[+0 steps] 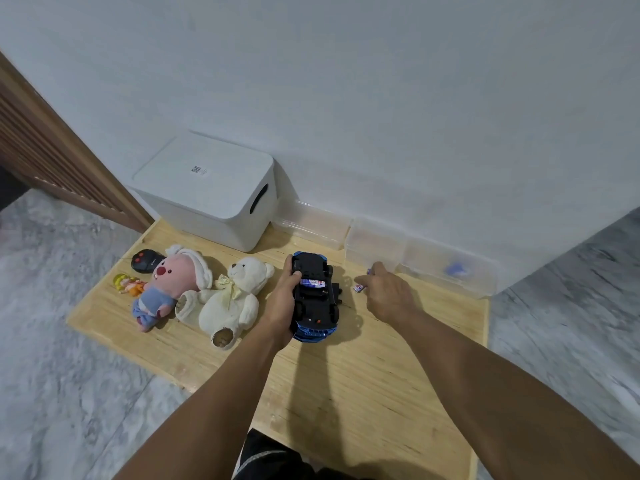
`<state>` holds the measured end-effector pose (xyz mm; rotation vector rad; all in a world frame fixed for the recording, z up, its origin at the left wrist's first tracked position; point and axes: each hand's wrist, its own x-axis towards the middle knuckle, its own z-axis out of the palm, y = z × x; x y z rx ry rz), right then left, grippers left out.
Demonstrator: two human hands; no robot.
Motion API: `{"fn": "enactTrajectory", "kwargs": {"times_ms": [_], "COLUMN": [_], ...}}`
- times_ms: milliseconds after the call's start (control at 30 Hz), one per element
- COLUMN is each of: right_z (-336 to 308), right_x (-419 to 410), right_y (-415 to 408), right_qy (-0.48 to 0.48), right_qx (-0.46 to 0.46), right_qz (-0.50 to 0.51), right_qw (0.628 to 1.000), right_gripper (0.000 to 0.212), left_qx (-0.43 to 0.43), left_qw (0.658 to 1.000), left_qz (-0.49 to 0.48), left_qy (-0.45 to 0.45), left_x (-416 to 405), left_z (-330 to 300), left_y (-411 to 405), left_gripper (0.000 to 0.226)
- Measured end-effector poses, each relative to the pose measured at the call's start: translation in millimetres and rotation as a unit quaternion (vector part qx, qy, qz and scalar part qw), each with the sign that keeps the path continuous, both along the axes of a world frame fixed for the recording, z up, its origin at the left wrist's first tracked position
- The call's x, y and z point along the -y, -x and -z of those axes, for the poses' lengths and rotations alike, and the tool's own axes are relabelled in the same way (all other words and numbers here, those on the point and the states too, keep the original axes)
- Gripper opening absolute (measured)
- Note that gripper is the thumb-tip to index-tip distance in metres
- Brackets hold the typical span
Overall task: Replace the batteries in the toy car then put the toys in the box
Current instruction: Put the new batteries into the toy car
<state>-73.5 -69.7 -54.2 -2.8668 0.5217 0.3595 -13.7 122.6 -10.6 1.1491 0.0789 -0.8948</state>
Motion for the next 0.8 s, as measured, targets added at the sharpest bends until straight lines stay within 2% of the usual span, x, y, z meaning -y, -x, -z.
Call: {"fn": "enactTrajectory", "kwargs": {"times_ms": [67, 133, 233, 333, 400, 467, 567, 733, 800], "right_z": [2.1, 3.6, -8.4, -32.9, -50.5, -62.6, -69.8, -69.2, -68.3], "right_x": [-1.6, -2.8, -9.9, -19.9, -27.6, -36.2, -48.3, -56.8, -58.7], "right_y": [2.6, 5.4, 4.8, -2.8, -7.1, -9.2, -7.7, 1.9, 2.9], "right_qy": [0.034, 0.027, -0.100, -0.288, -0.397, -0.448, -0.443, -0.307, -0.268], "right_qx": [0.002, 0.015, 0.108, 0.211, 0.251, 0.267, 0.277, 0.269, 0.271], "right_qz": [-0.026, -0.016, 0.125, 0.268, 0.305, 0.311, 0.271, 0.110, 0.056], "right_qw": [0.999, 0.999, 0.981, 0.895, 0.828, 0.795, 0.808, 0.906, 0.923], "right_gripper": [0.034, 0.027, 0.016, 0.015, 0.013, 0.010, 0.013, 0.015, 0.014], "left_qx": [0.000, 0.001, -0.006, -0.009, -0.013, -0.010, 0.009, 0.020, 0.025], "left_qw": [1.000, 1.000, 1.000, 1.000, 1.000, 1.000, 0.999, 0.999, 0.998], "left_qz": [-0.003, -0.007, -0.017, -0.017, -0.018, -0.010, -0.021, -0.020, -0.020], "left_qy": [0.000, 0.002, 0.005, 0.001, -0.004, -0.013, -0.026, -0.042, -0.057], "left_x": [0.2, 0.0, 0.0, 2.9, 5.7, 8.9, 13.8, 17.8, 18.0], "left_z": [0.0, 0.4, 1.9, 0.9, 0.7, 1.4, 0.0, -5.1, -4.0], "left_y": [-0.9, -1.8, -3.6, -2.9, -2.7, -2.7, -2.3, -3.0, -4.3], "left_gripper": [0.039, 0.039, 0.040, 0.039, 0.039, 0.041, 0.042, 0.045, 0.047]}}
